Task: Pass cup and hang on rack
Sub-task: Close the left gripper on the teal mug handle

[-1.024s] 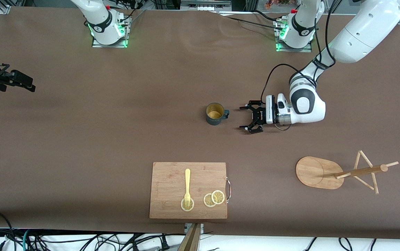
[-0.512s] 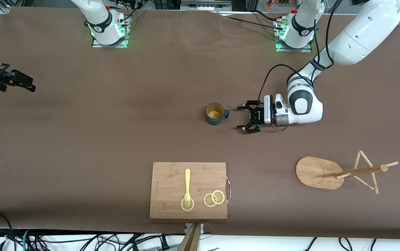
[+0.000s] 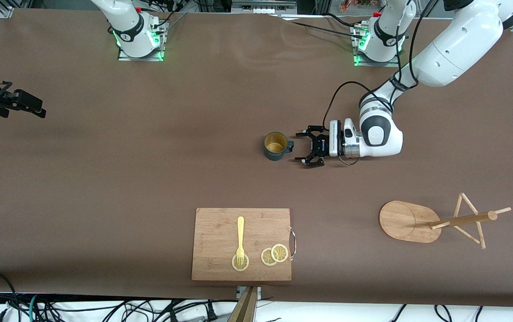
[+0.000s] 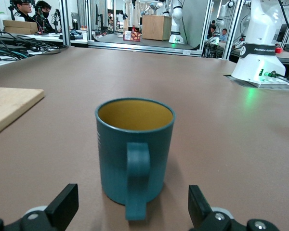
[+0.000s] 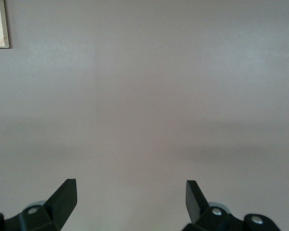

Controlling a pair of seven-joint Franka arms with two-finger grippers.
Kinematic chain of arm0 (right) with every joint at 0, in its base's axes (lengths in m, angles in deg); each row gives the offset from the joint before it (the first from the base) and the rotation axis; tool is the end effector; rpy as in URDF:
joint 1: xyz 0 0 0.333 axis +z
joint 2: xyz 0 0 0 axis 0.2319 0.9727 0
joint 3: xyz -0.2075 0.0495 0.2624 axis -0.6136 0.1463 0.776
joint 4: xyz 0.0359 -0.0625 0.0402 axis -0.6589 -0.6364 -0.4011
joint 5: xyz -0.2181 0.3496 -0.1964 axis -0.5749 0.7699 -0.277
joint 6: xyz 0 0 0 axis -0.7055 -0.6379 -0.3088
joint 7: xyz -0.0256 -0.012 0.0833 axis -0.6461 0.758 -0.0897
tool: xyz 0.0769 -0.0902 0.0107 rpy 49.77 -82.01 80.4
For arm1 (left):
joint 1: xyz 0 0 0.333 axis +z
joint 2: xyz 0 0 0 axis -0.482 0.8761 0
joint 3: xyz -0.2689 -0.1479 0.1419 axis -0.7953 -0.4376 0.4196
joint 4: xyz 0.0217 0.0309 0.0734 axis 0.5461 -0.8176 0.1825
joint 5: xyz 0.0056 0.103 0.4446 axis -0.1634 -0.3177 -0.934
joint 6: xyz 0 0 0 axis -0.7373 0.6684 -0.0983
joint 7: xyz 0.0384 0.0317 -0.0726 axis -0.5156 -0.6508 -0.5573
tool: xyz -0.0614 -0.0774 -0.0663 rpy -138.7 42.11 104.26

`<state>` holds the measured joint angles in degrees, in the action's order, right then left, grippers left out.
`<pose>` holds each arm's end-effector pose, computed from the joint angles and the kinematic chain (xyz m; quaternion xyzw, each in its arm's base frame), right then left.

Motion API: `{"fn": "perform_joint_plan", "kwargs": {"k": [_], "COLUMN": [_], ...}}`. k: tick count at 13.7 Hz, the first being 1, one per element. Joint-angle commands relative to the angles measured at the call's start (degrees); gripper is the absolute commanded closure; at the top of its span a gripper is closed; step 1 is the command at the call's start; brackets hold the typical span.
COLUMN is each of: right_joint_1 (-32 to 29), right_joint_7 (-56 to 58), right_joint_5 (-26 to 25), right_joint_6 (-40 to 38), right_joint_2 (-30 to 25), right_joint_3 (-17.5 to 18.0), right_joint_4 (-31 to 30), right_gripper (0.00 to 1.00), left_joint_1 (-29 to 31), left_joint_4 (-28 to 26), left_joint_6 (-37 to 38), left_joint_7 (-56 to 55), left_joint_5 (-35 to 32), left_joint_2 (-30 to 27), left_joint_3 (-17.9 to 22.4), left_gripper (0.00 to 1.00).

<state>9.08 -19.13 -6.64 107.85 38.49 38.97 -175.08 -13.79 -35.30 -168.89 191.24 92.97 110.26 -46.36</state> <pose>0.6153 -0.0534 0.5606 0.9997 0.0027 -0.0234 0.0041 0.5359 -0.2577 0.0577 0.5861 -0.5724 0.3738 0.4350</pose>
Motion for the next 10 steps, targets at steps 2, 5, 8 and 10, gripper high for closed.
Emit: {"fn": "perform_joint_plan", "kwargs": {"k": [2,5,8,10], "right_joint_1": [-0.33,-0.33,-0.42,-0.42], "right_joint_7": [0.58,0.67,0.67,0.67], "right_joint_5": [0.81,0.89,0.89,0.98], "right_joint_6": [-0.71,-0.97,-0.98,-0.97], "right_joint_2": [-0.61,-0.52,-0.26,-0.17], "right_joint_3": [0.16,0.16,0.07,-0.02], "right_joint_4": [0.36,0.36,0.36,0.44], "right_gripper": [0.00,0.00,0.00,0.00], "left_joint_1": [-0.62,-1.15,-1.50,-1.85], "left_joint_4": [1.08,1.78,2.31,2.92], "left_joint_6": [-0.10,-0.10,-0.10,-0.19], "left_joint_7": [2.96,3.05,3.31,3.31], "left_joint_5": [2.55,3.26,3.35,3.52], "left_joint_2": [1.34,1.52,2.04,2.39], "left_joint_3": [-0.22,-0.31,-0.31,-0.31], "left_gripper": [0.00,0.06,0.06,0.06]}}
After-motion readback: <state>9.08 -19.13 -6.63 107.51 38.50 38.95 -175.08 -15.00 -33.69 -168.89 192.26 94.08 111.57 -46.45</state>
